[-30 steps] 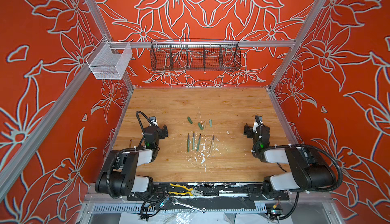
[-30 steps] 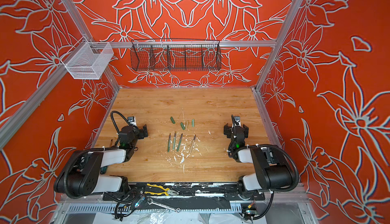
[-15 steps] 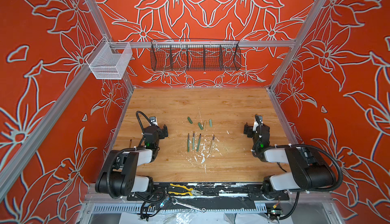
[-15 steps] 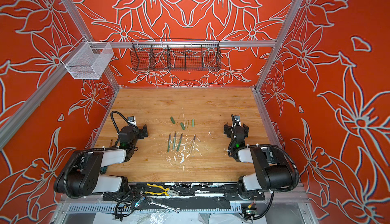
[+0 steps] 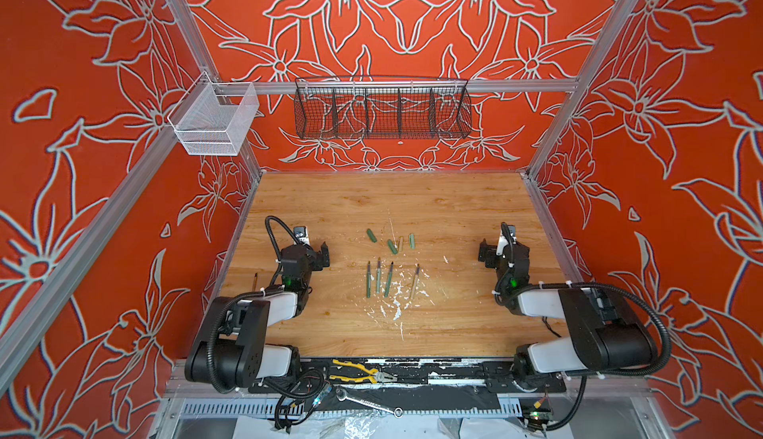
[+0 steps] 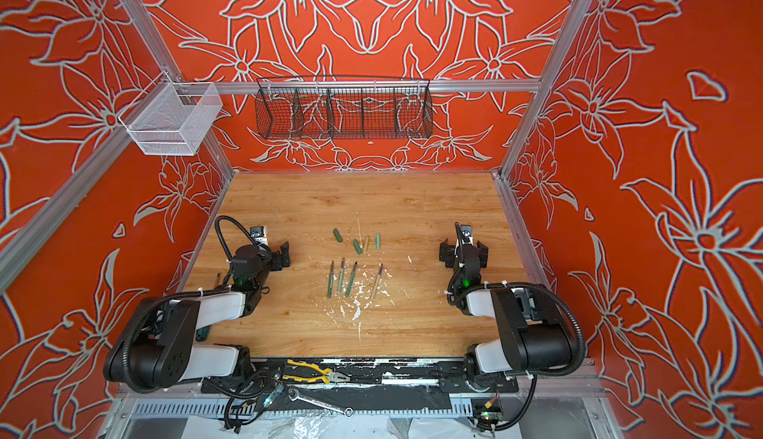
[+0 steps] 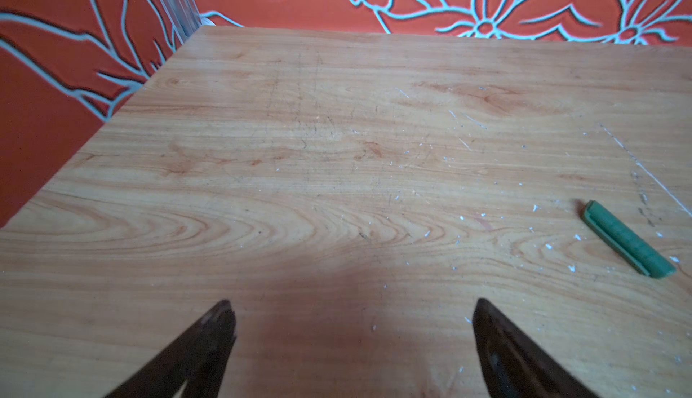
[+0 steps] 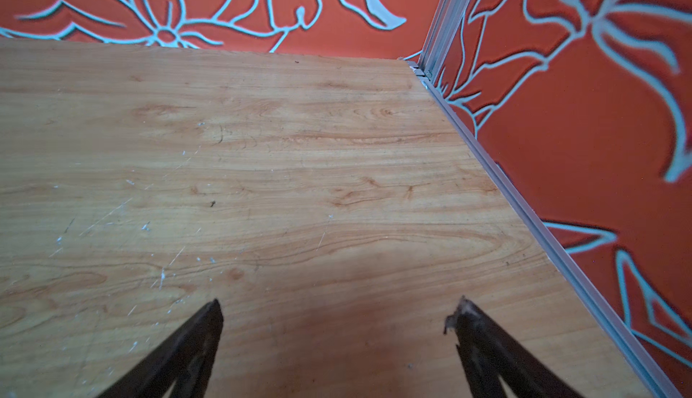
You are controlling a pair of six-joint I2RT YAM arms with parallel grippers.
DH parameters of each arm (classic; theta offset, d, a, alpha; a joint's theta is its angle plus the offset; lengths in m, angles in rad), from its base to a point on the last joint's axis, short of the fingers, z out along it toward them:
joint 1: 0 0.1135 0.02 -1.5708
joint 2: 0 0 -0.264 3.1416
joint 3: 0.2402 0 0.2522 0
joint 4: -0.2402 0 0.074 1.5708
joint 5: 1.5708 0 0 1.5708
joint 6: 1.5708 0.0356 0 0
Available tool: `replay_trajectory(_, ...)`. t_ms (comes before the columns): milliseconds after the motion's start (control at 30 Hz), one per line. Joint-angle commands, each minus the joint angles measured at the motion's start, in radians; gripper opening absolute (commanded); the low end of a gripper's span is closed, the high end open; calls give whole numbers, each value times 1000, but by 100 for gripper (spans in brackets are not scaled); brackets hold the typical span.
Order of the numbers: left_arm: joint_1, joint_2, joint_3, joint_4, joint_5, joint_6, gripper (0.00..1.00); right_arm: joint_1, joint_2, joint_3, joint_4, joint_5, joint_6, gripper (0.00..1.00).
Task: Insert pens into pen caps
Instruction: Pick up the pen cap from the center of the table.
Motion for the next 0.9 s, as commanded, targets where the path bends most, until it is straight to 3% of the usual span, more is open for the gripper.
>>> replay_trajectory(0,-12,-54,57,-109,-54,-1,97,-10,4,18,-6,-35,2,96)
replay_trajectory(200,-82,-76,178,-300,-216,4,97,2,-26,15,-35,-37,-16,94)
replay_trajectory(367,-100,-68,373,-582,-287,-101,97,22,-49,-2,2,-36,-44,95)
replay_trajectory(500,-117,-38,570,-874,-307,-192,97,105,-200,102,-293,-3,-123,97)
replay_trajectory(600,-133,-33,679,-1052,-329,-240,97,137,-266,186,-471,-8,-94,97)
replay_trajectory(700,-141,-56,748,-1192,-269,-312,97,193,-323,272,-670,-6,-65,97)
replay_trajectory(867,-162,-142,797,-1346,-145,-348,97,265,-341,484,-1091,-98,143,93)
